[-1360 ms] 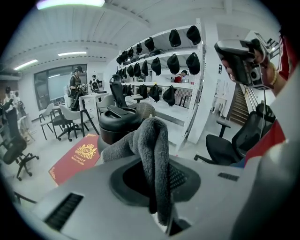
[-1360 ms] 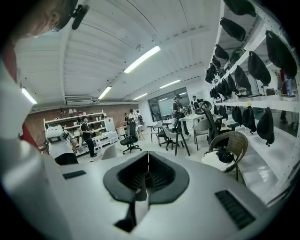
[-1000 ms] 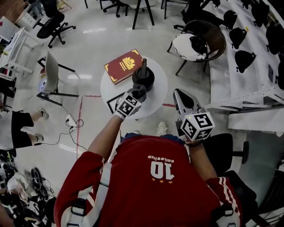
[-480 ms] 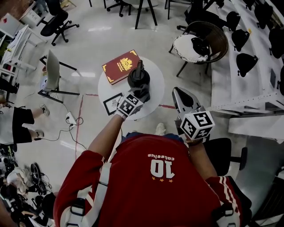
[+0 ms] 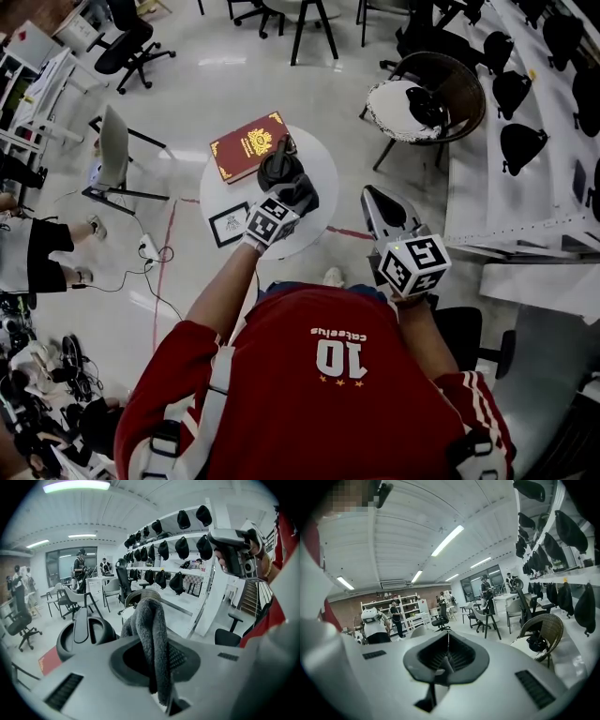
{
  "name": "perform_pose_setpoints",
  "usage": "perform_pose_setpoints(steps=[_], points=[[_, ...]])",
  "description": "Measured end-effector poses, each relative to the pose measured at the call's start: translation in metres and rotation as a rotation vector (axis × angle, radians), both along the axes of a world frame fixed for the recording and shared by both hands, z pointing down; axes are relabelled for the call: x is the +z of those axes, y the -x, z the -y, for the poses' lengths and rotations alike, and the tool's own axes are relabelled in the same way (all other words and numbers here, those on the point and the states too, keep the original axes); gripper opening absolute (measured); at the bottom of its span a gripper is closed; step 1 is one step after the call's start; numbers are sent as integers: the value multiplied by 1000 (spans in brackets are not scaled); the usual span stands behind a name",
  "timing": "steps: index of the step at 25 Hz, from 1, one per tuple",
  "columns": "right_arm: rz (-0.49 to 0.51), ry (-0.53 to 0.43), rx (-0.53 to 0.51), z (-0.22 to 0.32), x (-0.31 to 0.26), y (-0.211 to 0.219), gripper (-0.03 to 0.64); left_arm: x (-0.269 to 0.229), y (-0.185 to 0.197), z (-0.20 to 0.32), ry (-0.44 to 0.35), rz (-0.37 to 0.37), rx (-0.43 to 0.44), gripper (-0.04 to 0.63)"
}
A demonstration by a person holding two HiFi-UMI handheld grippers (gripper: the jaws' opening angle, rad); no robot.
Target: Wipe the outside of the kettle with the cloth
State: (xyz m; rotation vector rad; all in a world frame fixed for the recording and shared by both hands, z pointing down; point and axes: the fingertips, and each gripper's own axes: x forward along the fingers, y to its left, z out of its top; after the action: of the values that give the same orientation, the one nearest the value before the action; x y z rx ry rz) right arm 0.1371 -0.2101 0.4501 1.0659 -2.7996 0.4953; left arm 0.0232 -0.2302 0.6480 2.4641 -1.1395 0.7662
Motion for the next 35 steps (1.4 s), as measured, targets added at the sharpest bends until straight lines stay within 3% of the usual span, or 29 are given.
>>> perform_pose_setpoints(steps=[9, 17, 26, 35], points=[[30, 10, -25, 16, 1, -24, 17, -18, -20, 35, -44, 8, -47, 45], [28, 27, -34, 19, 9, -22, 17, -54, -20, 31, -150, 0, -28, 46], [8, 16, -9, 7, -2, 23, 17, -111, 14, 14, -256, -73, 21, 45], [-24, -2, 22, -11, -11, 76, 17, -154, 90, 11, -324, -124, -7, 46]])
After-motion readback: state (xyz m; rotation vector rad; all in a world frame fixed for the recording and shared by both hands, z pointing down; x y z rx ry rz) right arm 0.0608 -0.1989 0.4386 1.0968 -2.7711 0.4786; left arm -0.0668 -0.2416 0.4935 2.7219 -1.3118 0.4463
